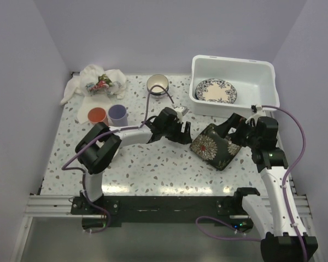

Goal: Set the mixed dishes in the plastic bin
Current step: Pick up the plate from the center of the board.

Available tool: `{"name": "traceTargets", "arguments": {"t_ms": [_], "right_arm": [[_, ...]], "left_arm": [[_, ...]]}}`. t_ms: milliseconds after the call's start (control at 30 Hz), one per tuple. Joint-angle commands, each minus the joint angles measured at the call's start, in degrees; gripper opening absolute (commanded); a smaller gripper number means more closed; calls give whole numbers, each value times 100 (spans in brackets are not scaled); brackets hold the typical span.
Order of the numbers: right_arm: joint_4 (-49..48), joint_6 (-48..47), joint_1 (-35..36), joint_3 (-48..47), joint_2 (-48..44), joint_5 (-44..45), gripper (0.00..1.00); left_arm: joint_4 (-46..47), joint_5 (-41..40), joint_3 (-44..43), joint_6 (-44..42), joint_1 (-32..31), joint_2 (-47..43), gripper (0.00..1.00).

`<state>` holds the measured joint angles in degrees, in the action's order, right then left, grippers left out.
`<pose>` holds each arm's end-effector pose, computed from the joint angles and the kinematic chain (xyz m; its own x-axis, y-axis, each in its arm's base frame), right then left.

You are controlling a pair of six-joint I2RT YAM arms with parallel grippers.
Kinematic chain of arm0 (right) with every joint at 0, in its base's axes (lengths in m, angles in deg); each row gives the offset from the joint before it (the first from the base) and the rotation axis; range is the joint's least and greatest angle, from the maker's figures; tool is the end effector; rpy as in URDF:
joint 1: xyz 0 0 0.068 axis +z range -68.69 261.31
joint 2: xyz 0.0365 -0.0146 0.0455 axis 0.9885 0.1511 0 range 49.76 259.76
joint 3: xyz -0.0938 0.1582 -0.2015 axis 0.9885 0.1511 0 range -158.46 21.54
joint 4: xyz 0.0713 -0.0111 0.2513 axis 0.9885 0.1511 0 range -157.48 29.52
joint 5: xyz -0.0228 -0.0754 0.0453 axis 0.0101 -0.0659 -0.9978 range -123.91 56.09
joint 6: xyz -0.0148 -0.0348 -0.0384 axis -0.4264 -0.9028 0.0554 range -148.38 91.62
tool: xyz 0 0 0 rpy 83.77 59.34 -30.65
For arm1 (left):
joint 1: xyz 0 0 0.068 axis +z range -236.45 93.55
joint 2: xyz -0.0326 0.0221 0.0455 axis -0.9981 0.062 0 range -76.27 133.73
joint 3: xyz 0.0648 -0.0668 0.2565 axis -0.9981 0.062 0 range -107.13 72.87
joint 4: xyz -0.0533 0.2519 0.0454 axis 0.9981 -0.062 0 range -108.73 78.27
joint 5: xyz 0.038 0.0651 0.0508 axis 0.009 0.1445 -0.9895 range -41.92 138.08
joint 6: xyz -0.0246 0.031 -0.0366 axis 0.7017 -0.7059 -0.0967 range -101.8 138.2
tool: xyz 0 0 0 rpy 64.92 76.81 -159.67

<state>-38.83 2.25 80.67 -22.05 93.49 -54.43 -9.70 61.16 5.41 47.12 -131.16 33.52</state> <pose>0.1685 0.0105 0.3037 -0.5655 0.4835 -0.6682 -0.0100 0.8061 0.5917 0.2884 -0.2969 0.1711 -0.7931 0.1223 -0.5967 0.4849 0.7197 -0.4970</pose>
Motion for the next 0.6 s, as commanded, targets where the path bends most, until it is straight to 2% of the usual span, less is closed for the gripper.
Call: {"name": "traceTargets", "arguments": {"t_ms": [0, 500, 567], "right_arm": [[-87, 83, 21, 97, -57, 3, 98], [-52, 48, 21, 211, -4, 135, 98], [-43, 22, 21, 211, -4, 135, 98]], "left_arm": [[334, 440, -556, 174, -64, 497, 76], [967, 1065, -742, 922, -319, 1553, 48], [1054, 1065, -681, 992, -328, 1580, 40]]}}
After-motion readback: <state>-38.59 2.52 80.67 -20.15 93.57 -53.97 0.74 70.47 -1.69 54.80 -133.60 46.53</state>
